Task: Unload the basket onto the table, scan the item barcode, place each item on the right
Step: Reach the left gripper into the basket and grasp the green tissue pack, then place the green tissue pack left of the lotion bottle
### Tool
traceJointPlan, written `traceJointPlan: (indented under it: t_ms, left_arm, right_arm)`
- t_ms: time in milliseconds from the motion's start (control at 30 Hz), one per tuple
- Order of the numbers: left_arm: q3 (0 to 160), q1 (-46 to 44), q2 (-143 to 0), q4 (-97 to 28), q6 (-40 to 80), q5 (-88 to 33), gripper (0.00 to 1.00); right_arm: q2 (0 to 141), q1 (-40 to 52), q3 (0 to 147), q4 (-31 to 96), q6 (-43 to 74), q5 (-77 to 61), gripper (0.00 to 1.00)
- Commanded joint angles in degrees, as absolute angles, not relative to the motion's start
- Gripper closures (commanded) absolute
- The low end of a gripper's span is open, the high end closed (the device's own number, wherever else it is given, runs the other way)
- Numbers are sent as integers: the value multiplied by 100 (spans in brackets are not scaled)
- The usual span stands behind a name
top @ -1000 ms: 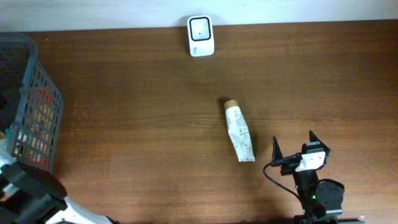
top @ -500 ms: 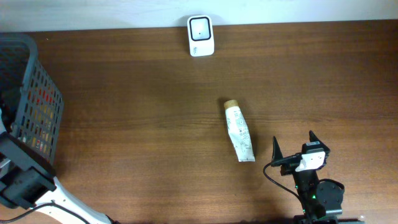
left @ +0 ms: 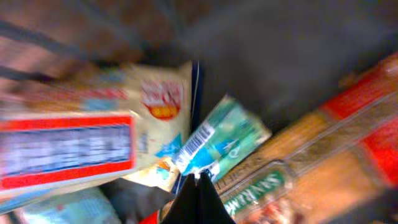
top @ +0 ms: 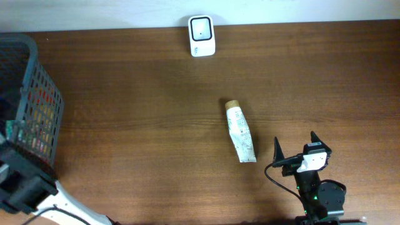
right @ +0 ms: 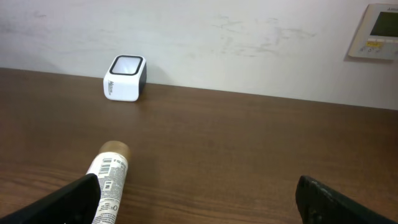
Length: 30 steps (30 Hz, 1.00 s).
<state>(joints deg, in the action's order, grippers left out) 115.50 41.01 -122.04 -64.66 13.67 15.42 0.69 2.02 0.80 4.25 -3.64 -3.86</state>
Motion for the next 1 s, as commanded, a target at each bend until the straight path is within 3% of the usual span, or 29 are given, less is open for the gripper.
traceJointPlan:
  t_ms: [0, 33, 67, 100, 300, 433, 600, 700, 767, 867, 933, 967]
  left_arm:
    - [11813, 4143, -11561, -6479, 1339, 1546, 100]
    - [11806, 4143, -11642, -6539, 1339, 1544, 96]
    - [11738, 4143, -11743, -6598, 1337, 1544, 51]
    - [11660, 4143, -11808, -6619, 1337, 1540, 41]
    - [10656, 4150, -11852, -6263, 1225, 1286, 38]
    - [9640, 4237, -11852, -5262, 1098, 1288, 47]
    - [9341, 4331, -11922, -4222, 266, 657, 39]
    - [9336, 4333, -12248, -4246, 163, 620, 41]
    - [9336, 4331, -12280, -4224, 165, 620, 49]
    - [9336, 4331, -12278, -4191, 165, 624, 74]
    - [9336, 4331, -12280, -4178, 165, 624, 100]
    - [9336, 4331, -12278, -4180, 165, 622, 100]
  right_arm:
    - [36, 189, 32, 427, -379, -314, 1]
    - [36, 189, 32, 427, -379, -314, 1]
    - [36, 189, 32, 427, -379, -314, 1]
    - [36, 191, 32, 427, -379, -314, 1]
    - [36, 189, 32, 427, -379, -314, 1]
    - [36, 189, 32, 427, -379, -314, 1]
    - [36, 189, 32, 427, -379, -314, 1]
    - [36, 189, 32, 427, -379, -314, 1]
    - [36, 191, 32, 427, -379, -314, 1]
    - [36, 189, 32, 427, -379, -314, 1]
    - [36, 189, 32, 427, -379, -314, 1]
    - [36, 189, 32, 427, -379, -314, 1]
